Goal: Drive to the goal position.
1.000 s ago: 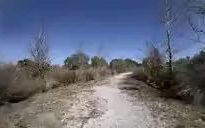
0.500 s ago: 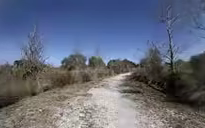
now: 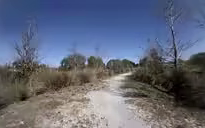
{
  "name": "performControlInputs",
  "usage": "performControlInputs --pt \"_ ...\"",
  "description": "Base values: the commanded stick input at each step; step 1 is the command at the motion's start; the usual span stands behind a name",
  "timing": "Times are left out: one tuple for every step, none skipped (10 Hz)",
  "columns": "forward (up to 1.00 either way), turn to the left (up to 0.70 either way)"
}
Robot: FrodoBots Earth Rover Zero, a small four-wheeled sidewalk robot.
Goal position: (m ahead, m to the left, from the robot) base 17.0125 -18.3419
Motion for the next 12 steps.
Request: performControlInputs --pt "0.70 -0.05" --pt "0.70 -0.05" --pt "0.70 -0.05" --pt "0.70 -0.03" --pt "0.70 -0.02" --pt "0.70 -0.01" --pt "0.70 0.00" --pt "0.70 0.00" --pt "0.70 0.00" --pt "0.70 0.00" --pt "0.70 -0.06" --pt "0.70 -0.07"
